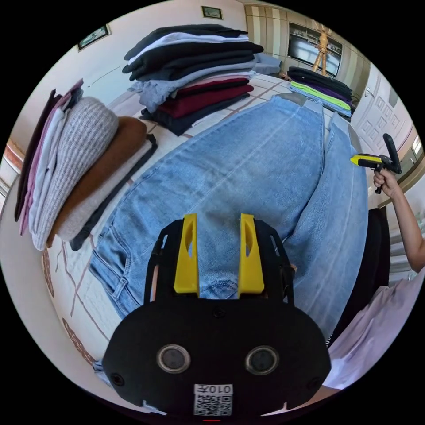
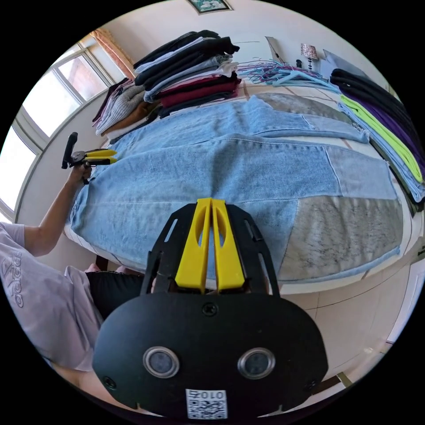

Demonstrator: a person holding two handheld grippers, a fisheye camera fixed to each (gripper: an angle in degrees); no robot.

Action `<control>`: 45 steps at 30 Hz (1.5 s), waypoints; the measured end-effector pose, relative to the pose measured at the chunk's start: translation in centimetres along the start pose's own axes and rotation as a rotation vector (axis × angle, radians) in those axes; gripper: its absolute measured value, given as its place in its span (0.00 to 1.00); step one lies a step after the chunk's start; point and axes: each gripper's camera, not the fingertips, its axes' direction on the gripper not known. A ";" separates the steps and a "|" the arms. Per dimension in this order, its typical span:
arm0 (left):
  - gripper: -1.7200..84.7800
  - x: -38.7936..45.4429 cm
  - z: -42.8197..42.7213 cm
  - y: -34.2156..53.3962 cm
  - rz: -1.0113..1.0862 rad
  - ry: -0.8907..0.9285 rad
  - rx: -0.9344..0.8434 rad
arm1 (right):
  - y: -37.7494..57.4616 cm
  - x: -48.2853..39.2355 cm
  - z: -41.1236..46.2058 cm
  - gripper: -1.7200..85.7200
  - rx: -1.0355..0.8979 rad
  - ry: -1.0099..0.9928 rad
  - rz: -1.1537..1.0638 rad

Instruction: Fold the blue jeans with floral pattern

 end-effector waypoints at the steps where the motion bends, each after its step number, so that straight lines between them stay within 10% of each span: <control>1: 0.19 0.9 -1.8 0.0 0.028 0.004 0.014 | 0.8 -0.4 -0.9 0.06 0.028 0.013 -0.011; 13: 0.19 21.9 -10.2 15.3 0.350 -0.022 -0.038 | 14.1 1.4 -7.6 0.10 0.209 0.054 0.259; 32: 0.16 22.6 -13.5 20.6 0.462 -0.184 -0.065 | 18.3 -2.3 -10.6 0.10 0.249 0.015 0.180; 45: 0.12 2.4 -17.3 38.8 -0.628 0.537 0.284 | 20.9 14.5 -12.9 0.14 0.408 -0.143 0.632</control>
